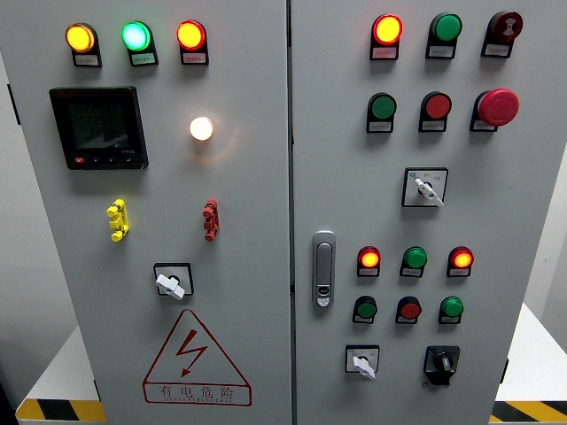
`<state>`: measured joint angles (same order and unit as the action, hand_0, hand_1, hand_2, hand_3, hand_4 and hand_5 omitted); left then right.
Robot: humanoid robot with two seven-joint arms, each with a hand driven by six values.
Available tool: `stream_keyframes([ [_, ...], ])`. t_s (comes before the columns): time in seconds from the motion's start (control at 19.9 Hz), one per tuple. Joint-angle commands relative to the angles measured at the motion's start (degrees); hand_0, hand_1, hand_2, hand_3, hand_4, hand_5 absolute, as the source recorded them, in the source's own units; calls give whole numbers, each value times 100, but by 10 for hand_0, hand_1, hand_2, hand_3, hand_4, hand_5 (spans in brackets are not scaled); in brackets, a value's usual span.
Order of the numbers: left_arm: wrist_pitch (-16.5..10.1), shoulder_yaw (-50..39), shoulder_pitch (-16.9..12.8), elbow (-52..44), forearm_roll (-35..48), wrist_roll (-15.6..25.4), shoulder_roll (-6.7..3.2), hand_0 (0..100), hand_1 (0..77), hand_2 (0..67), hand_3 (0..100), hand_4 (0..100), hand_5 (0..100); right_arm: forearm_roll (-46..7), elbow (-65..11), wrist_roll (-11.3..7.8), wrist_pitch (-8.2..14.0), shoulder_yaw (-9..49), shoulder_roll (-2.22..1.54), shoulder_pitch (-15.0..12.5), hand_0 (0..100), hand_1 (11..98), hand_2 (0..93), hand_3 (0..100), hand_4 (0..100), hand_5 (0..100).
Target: Trip black knob to open circuit
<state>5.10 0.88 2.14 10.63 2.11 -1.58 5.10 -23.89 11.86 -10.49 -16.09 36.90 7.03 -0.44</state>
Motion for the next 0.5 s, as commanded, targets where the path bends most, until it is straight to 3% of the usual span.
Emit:
stream_keyframes([
  [0.0,0,0,-3,0,0,0,0,0,0,195,262,98,86,34,-8,12,36,-200,0,0,875,356,0,146,70,172],
  [0.1,0,0,-3,0,0,0,0,0,0,195,262,98,86,43,-17,3,132,-210,9,-9,871,355,0,143,68,169],
  [0.45,0,0,-3,0,0,0,0,0,0,195,262,98,86,43,-43,3,142,-263,9,-44,860,357,0,142,65,165],
])
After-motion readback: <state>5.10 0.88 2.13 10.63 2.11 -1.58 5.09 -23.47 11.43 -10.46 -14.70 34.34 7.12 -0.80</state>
